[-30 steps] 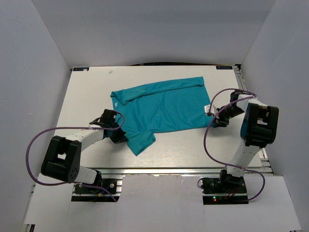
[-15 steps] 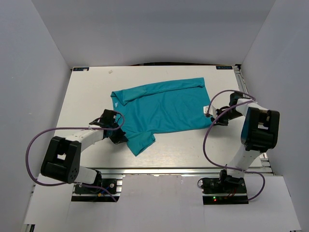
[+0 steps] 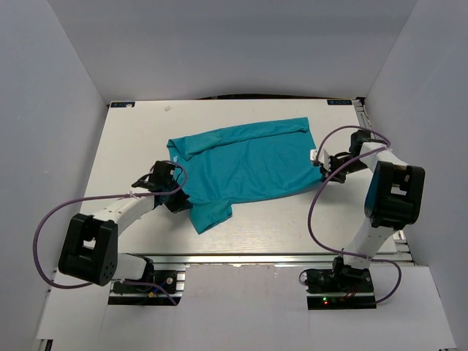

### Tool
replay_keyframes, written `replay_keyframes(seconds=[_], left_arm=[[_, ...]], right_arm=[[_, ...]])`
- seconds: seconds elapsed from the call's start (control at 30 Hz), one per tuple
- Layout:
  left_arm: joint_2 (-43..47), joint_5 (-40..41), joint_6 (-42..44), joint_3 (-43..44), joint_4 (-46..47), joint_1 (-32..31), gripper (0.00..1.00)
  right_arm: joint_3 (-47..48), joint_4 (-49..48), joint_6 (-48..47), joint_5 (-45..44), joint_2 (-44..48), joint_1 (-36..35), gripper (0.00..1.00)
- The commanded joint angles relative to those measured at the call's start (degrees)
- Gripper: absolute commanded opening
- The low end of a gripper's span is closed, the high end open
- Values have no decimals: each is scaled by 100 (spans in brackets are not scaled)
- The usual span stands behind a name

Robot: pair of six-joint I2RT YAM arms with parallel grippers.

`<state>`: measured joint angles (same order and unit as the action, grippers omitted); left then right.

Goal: Fold and stack the t-shirts
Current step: Fold the rectangle-folded T-shirt at the center of the board.

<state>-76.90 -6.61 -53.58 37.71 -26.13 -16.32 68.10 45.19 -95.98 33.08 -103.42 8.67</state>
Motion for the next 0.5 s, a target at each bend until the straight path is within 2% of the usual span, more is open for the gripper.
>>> replay_keyframes(seconds=[0.0, 0.47], left_arm=[[351, 37, 59, 359, 11, -12, 0], [729, 133, 190, 1132, -234, -3, 0]], right_arm=[[309, 368, 211, 471, 260, 56, 0], [1214, 456, 993, 1253, 314, 232, 0]])
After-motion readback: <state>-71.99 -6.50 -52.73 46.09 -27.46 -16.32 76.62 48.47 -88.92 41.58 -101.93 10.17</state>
